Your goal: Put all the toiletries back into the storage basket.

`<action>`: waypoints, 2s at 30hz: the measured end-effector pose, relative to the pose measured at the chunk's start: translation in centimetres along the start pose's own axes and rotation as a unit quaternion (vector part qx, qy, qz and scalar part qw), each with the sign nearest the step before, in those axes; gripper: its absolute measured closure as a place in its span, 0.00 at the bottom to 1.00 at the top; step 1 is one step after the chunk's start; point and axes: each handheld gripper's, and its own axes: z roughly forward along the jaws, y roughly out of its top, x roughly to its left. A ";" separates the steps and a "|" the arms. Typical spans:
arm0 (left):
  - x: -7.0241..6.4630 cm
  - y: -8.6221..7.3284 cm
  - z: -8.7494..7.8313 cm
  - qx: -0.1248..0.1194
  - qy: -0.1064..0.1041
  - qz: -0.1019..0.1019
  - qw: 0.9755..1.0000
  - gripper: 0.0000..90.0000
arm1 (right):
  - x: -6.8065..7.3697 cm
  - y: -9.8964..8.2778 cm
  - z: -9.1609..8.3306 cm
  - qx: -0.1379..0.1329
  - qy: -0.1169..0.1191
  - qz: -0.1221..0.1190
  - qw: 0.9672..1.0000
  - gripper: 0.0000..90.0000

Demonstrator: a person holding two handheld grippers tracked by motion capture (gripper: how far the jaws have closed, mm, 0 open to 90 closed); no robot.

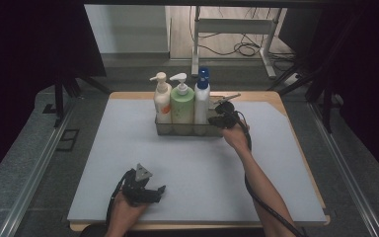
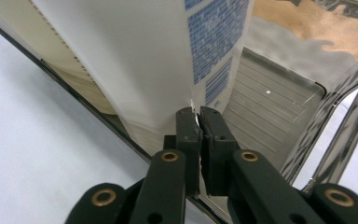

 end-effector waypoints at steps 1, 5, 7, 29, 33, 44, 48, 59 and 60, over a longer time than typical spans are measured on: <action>0.0 0.0 0.0 0.000 0.000 0.000 1.000 0.13 | -0.1 0.0 0.0 -0.002 0.000 -0.001 1.000 0.93; 0.0 0.0 0.0 0.000 0.000 0.000 1.000 0.13 | -0.2 -0.1 -0.3 -0.007 0.003 0.004 1.000 0.90; 0.0 0.0 0.0 0.000 0.000 0.000 1.000 0.13 | -0.2 -0.1 -0.4 -0.009 0.001 0.003 1.000 0.89; 0.0 0.0 0.0 -0.001 0.000 0.000 1.000 0.13 | -0.2 -0.9 -2.7 -0.040 -0.014 -0.007 0.999 0.56; 0.0 0.0 0.0 -0.001 0.000 0.000 1.000 0.13 | -0.3 -1.2 -3.2 -0.046 -0.015 -0.008 0.999 0.50; 0.0 0.0 0.0 0.001 0.000 0.000 1.000 0.13 | 0.2 -1.7 -5.0 -0.058 -0.007 -0.029 0.998 0.40; 0.0 0.0 0.0 0.000 0.000 -0.001 1.000 0.13 | 0.4 -2.0 -5.6 -0.059 -0.006 -0.035 0.998 0.37; 0.0 0.0 0.0 -0.001 0.000 -0.001 1.000 0.13 | 0.8 -3.0 -6.8 -0.059 -0.003 -0.055 0.997 0.26; 0.0 0.0 0.0 -0.001 0.000 -0.001 1.000 0.13 | 0.9 -3.1 -6.8 -0.060 -0.002 -0.057 0.997 0.25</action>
